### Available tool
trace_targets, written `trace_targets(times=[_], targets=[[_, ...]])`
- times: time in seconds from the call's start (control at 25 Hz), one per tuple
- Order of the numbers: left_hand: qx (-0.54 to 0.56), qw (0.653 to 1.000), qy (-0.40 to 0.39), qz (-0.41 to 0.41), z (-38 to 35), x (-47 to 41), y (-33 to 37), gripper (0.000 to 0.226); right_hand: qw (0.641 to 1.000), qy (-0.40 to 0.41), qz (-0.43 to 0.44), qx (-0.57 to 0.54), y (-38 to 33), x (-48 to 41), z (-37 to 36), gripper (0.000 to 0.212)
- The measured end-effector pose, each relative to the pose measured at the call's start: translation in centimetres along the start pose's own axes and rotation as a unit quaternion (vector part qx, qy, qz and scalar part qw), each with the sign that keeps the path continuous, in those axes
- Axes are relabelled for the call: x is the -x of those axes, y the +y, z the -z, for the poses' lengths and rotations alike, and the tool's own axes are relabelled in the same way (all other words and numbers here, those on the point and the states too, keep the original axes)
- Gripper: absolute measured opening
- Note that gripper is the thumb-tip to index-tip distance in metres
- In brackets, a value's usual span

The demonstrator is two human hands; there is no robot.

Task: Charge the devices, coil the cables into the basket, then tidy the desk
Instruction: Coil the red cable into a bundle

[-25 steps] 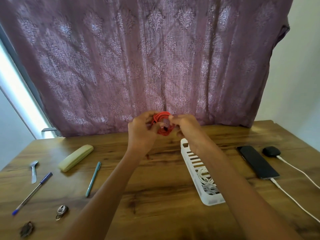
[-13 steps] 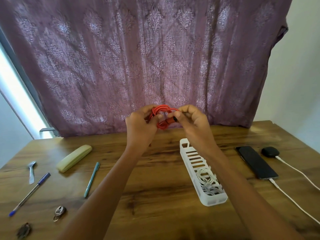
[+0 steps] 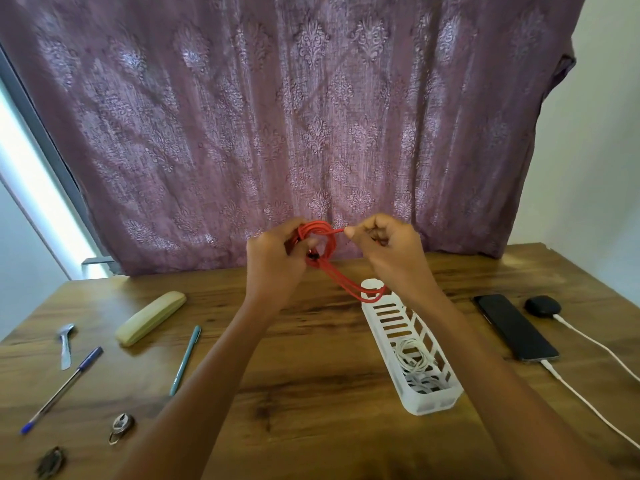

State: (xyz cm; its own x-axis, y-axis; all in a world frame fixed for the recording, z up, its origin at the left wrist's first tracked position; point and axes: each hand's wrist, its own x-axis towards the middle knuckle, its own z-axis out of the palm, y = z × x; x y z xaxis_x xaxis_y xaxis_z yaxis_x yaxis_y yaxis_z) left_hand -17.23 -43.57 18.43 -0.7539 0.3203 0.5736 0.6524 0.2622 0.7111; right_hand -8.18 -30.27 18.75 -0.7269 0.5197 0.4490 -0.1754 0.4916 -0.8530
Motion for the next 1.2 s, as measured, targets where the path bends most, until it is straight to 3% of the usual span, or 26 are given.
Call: trace_targets(times=[0.08,0.2,0.28,0.36,0.44,0.56,0.76,0.88,1.0,1.08,1.2], targets=[[0.043,0.997,0.017,0.056,0.2,0.1,-0.1,0.02,0.994,-0.051,-0.071,-0.071,-0.3,0.3,0.4,0.018],[-0.008,0.999,0.022,0.04,0.7,0.1,-0.5,0.018,0.956,-0.148,-0.216,-0.132,-0.9,0.8,1.6,0.017],[-0.036,0.998,0.028,0.032,0.9,0.0,-0.5,0.019,0.943,-0.168,-0.256,-0.129,-1.0,0.7,2.3,0.017],[-0.006,0.997,0.035,0.071,0.8,-0.1,-1.0,0.02,0.945,-0.172,-0.251,-0.122,-1.0,0.7,2.1,0.015],[0.093,0.984,0.024,0.147,0.6,-0.5,-1.7,0.022,0.953,-0.168,-0.221,-0.123,-0.6,1.1,1.3,0.007],[0.249,0.937,-0.021,0.244,0.3,-0.3,-1.9,0.021,0.963,-0.129,-0.187,-0.143,0.5,1.7,-0.1,0.011],[0.374,0.877,-0.099,0.286,0.4,0.9,0.0,0.013,0.995,-0.011,-0.072,-0.063,1.1,1.4,-1.8,0.016],[0.29,0.909,-0.163,0.251,0.5,1.4,0.1,0.014,0.983,-0.015,-0.091,-0.156,0.7,0.8,-2.1,0.015],[0.062,0.971,-0.199,0.119,0.6,1.4,0.1,0.03,0.988,-0.024,-0.102,-0.117,1.0,0.8,-2.3,0.015],[-0.047,0.978,-0.201,0.021,0.8,1.4,0.9,0.032,0.99,-0.02,-0.105,-0.093,1.2,1.0,-2.6,0.017],[-0.052,0.977,-0.202,-0.04,0.9,1.3,1.4,0.014,0.993,-0.026,-0.091,-0.07,0.8,0.7,-2.2,0.016]])
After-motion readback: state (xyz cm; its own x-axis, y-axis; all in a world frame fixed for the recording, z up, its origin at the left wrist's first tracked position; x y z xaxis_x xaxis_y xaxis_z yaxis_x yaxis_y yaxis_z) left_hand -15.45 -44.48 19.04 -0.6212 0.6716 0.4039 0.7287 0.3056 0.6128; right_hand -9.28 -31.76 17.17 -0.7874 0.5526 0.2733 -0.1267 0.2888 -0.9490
